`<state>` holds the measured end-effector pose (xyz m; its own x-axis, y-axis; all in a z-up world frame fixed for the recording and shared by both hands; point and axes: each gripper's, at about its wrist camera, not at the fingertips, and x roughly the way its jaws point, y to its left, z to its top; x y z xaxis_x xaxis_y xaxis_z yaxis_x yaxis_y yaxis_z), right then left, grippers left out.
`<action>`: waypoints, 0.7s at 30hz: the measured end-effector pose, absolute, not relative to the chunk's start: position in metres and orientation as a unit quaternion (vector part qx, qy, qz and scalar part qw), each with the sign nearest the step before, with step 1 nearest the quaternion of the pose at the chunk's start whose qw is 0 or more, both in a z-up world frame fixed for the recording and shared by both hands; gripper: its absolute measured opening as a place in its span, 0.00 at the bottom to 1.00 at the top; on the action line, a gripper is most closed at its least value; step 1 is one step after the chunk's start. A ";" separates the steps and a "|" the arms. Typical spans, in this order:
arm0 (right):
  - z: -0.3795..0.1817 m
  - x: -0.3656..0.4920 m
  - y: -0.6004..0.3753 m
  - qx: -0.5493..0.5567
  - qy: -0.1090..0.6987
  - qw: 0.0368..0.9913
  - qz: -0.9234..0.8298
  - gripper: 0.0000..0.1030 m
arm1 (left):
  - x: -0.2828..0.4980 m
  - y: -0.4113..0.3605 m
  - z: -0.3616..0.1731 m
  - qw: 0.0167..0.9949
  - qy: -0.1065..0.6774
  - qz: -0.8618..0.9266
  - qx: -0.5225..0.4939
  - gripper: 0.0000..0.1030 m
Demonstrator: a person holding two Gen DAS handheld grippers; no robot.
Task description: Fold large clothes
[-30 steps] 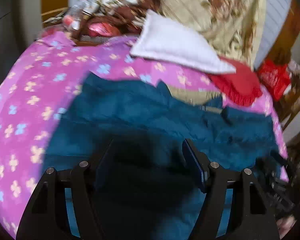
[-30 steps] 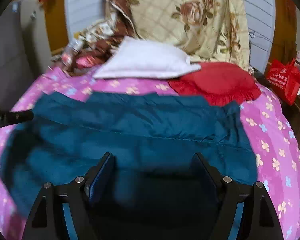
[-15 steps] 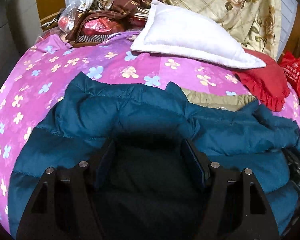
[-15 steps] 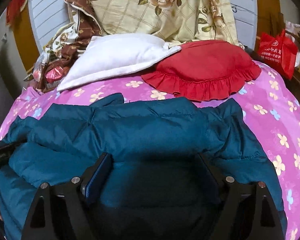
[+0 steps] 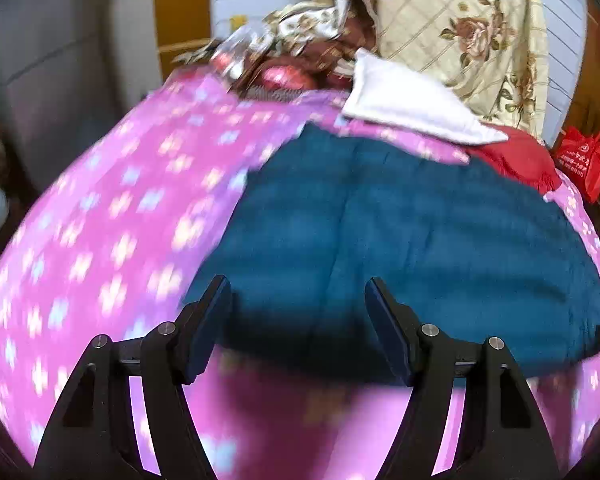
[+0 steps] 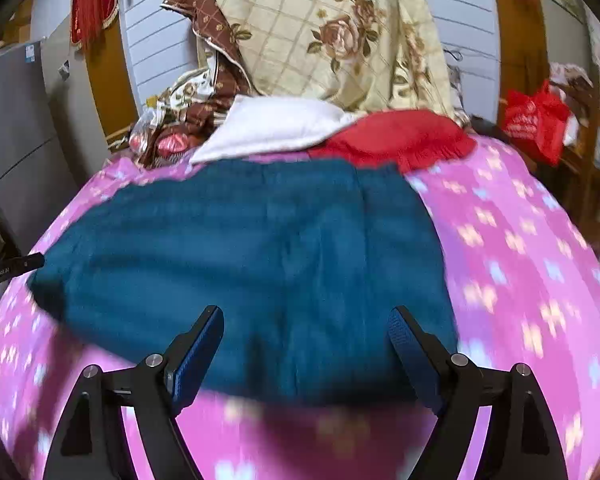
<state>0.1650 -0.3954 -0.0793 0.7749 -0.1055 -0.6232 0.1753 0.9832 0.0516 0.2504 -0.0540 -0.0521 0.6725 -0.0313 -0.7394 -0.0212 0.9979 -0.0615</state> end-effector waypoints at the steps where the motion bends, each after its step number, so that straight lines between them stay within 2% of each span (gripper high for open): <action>1: -0.083 0.155 -0.393 0.056 0.331 0.939 -0.075 0.80 | 0.236 -0.051 -0.059 0.911 0.411 0.005 -0.028 0.68; 8: -0.089 0.079 -0.376 0.123 0.328 0.934 -0.067 0.80 | 0.151 -0.063 -0.074 0.918 0.388 0.060 0.052 0.68; 14: -0.095 0.028 -0.349 0.157 0.332 0.929 -0.052 0.80 | 0.076 -0.071 -0.055 0.929 0.369 0.020 0.003 0.68; 21: -0.102 -0.012 -0.334 0.171 0.342 0.922 -0.057 0.80 | 0.043 -0.079 -0.036 0.928 0.372 -0.006 -0.023 0.68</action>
<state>-0.0120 -0.3340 -0.1021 0.7594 0.0124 -0.6505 0.2223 0.9347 0.2773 0.0431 -0.0792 -0.0365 0.7239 -0.0281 -0.6894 -0.0060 0.9989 -0.0469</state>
